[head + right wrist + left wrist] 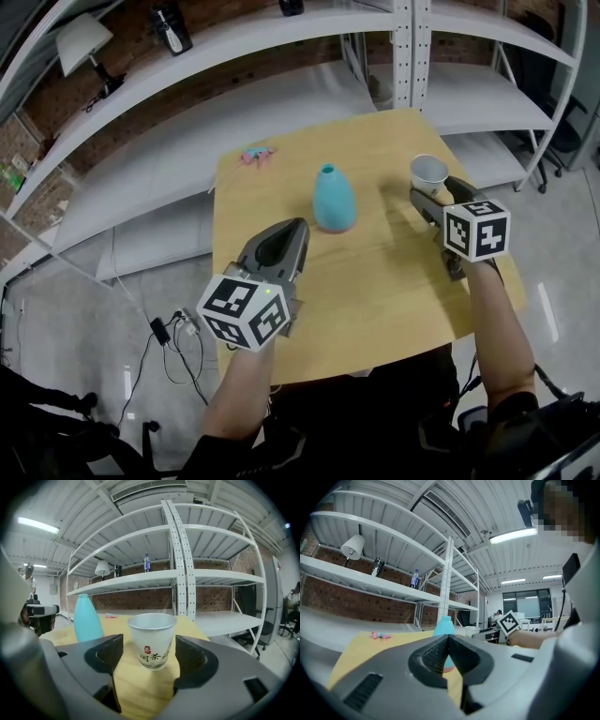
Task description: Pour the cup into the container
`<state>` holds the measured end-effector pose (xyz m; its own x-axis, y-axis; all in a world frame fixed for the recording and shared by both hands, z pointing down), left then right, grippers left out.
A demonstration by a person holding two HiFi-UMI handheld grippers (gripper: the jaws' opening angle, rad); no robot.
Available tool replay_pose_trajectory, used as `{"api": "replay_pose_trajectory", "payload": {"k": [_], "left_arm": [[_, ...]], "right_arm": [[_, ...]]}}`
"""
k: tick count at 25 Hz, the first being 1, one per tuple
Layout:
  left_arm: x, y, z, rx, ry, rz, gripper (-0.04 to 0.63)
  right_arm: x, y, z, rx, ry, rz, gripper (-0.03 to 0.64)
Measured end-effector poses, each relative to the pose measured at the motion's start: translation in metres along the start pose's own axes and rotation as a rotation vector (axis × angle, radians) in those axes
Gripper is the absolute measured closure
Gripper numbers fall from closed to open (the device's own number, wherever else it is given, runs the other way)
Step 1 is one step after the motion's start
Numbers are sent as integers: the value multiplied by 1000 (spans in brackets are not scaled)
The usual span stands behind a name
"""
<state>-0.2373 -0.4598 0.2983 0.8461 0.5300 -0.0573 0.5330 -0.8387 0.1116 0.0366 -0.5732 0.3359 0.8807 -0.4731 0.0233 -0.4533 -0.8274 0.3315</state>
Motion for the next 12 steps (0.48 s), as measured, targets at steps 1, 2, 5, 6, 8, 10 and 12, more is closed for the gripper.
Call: {"api": "replay_pose_trajectory", "payload": {"k": [1,2,5,6,8,10,12], "left_arm": [[0,1,-1,-5,-3,0,595],[0,2,-2,-11,-5,-4,595],[5,4,-4,-25,0,-18,595],[6,4,-4,-26,1,-22,595],[7,3,-4,-25,-2,-28,595],[7,2,-4,-22,-5,-29,595],[7,0,-3,-19,-5,-26,595]], "right_arm": [[1,2,0,2,9,2,287],[2,4,1,2,14,5,287],[3,9,2,-3,21,11,287],[3,11,2,-7,21,11,287],[4,14,2,-20,16,5,287],[5,17,2,-31,8,-5,287],[6,18,2,-30,8,-13,295]]}}
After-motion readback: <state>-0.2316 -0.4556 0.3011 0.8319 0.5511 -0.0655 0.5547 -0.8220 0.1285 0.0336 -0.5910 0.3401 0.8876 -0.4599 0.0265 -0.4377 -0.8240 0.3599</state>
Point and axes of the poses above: the fingertips, and each gripper's own axes: y forward along the fingers, x to its right, z out of its top, the point moved 5 cm from there along -y, backward along the fingers, and after that the axes turned 1 degree about -x, right-handed, at the moved point
